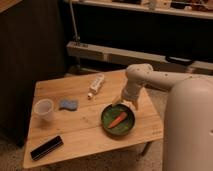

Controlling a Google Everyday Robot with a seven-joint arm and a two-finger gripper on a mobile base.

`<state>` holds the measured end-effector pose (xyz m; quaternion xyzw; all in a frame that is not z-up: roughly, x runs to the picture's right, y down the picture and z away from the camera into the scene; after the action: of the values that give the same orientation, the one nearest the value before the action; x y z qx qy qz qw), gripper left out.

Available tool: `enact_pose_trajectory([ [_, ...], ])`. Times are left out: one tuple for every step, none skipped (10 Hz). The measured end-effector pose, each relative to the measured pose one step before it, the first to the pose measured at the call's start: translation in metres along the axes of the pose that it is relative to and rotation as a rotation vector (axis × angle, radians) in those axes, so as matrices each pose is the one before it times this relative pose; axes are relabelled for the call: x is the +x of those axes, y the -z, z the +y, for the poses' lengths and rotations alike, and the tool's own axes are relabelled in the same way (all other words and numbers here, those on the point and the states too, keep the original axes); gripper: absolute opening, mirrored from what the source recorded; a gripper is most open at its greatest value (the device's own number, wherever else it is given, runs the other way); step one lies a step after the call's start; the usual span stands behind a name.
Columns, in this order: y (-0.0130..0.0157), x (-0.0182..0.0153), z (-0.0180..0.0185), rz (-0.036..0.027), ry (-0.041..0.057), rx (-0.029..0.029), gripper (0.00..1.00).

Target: Place the pepper on the white sponge

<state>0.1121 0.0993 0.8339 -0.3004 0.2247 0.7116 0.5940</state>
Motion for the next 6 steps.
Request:
enact_pose_trajectory([
  [0.00204,0.0071,0.00614,-0.00362,-0.01773,0.01171,0.8],
  [0.00236,0.01219,0.00724,-0.00752,-0.0257,0.00344,0.8],
  [0.00104,0.0134,0.00316,-0.00625,-0.02484,0.00664,0.8],
  [-0.00179,0.0102,0.00383,-0.00118,-0.02436,-0.00519,0.8],
  [-0.00578,0.00323,0.00272,0.00736,-0.01123,-0.00749,0.8],
  [-0.01069,0.0019,-0.00032,0.01098,-0.01122,-0.01089,0.8],
])
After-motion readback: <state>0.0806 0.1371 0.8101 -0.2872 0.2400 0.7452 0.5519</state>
